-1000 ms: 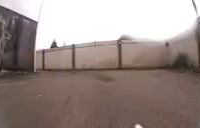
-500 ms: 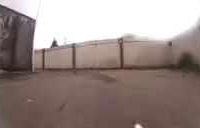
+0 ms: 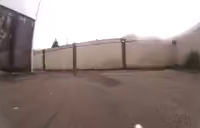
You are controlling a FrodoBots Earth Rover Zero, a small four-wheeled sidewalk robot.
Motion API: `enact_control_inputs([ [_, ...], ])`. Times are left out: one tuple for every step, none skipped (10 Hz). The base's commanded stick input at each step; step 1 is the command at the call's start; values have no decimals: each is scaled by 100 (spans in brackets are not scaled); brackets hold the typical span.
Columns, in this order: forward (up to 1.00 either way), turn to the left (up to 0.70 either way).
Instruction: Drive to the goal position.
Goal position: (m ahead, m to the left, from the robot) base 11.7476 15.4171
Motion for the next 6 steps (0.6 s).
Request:
enact_control_inputs([
  [70, 7],
  [70, 7],
  [70, 7],
  [70, 7],
  [70, 7],
  [70, 7],
])
